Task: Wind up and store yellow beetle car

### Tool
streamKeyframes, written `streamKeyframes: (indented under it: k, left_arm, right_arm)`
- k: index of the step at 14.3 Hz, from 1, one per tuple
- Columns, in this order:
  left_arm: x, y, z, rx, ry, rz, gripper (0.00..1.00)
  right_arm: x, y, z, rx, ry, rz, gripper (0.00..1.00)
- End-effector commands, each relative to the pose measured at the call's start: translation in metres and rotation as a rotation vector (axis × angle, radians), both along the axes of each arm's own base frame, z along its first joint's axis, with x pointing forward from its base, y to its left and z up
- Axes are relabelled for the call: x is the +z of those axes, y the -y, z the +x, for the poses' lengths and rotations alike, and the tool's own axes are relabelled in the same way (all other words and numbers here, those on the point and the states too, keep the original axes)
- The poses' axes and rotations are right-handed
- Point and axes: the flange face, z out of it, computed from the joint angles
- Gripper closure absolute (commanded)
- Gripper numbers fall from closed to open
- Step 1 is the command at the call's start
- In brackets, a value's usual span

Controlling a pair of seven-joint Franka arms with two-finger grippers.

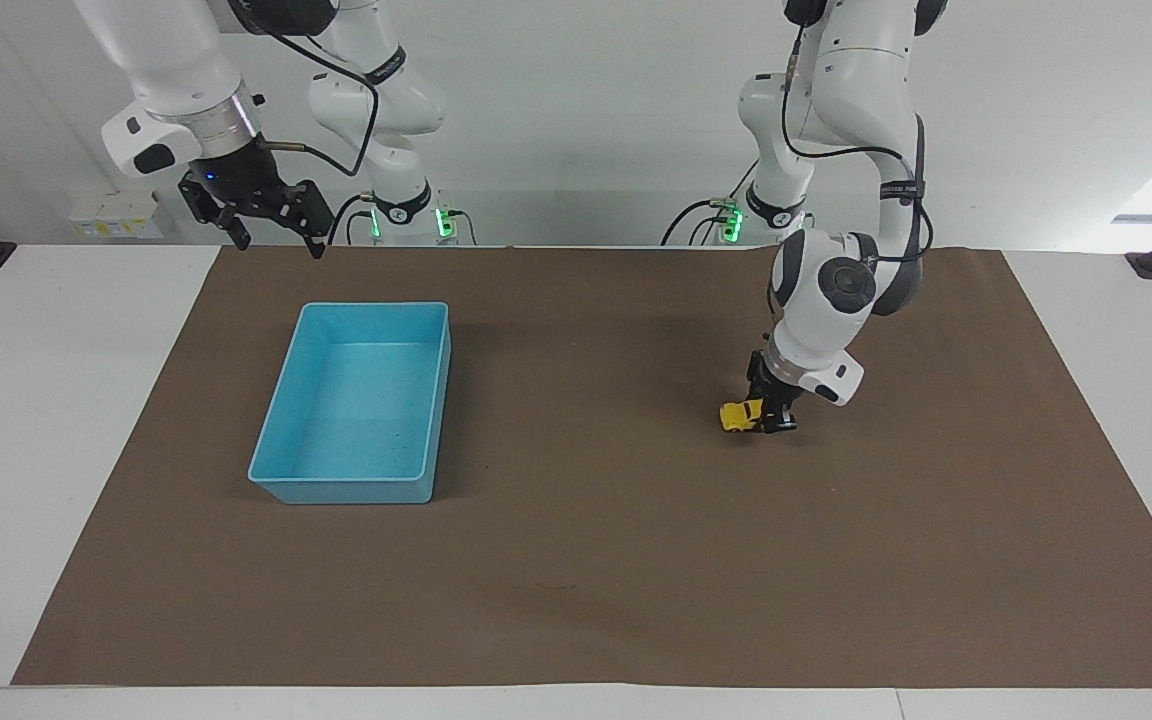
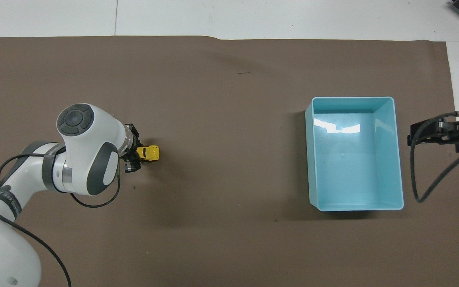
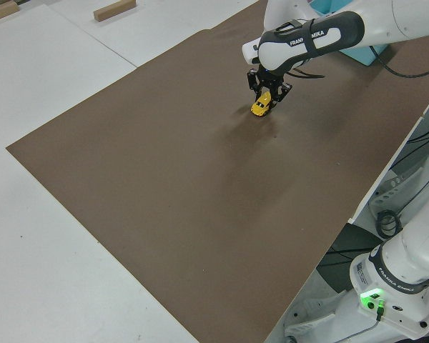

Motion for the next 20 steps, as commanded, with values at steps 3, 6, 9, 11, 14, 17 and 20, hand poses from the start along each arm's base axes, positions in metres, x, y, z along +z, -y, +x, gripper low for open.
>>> streamKeyframes:
  k: [3, 6, 9, 11, 14, 17, 20]
  left_arm:
    - [-0.024, -0.022, 0.008, 0.004, 0.000, 0.012, 0.00]
    - [0.023, -0.020, 0.010, 0.000, -0.001, -0.001, 0.00]
    - [0.060, -0.014, 0.018, -0.011, 0.003, -0.009, 0.00]
    - [0.076, -0.014, 0.024, -0.012, 0.024, -0.014, 0.00]
    - [0.100, -0.019, 0.035, -0.008, 0.074, -0.014, 0.00]
    - [0.123, -0.031, 0.045, 0.013, 0.119, -0.024, 0.00]
    - [0.154, -0.053, 0.053, 0.034, 0.178, -0.034, 0.00]
  right_arm:
    - [0.004, 0.002, -0.004, 0.021, -0.003, 0.007, 0.00]
    - [0.003, 0.002, -0.004, 0.021, -0.004, 0.007, 0.00]
    - [0.003, 0.002, -0.004, 0.021, -0.004, 0.007, 0.00]
    - [0.003, 0.002, -0.004, 0.020, -0.006, 0.005, 0.00]
    - [0.004, 0.004, -0.002, 0.016, 0.006, 0.006, 0.00]
    - [0.004, 0.003, -0.002, 0.026, 0.008, 0.006, 0.00]
    - [0.003, 0.004, 0.000, 0.030, 0.012, 0.005, 0.00]
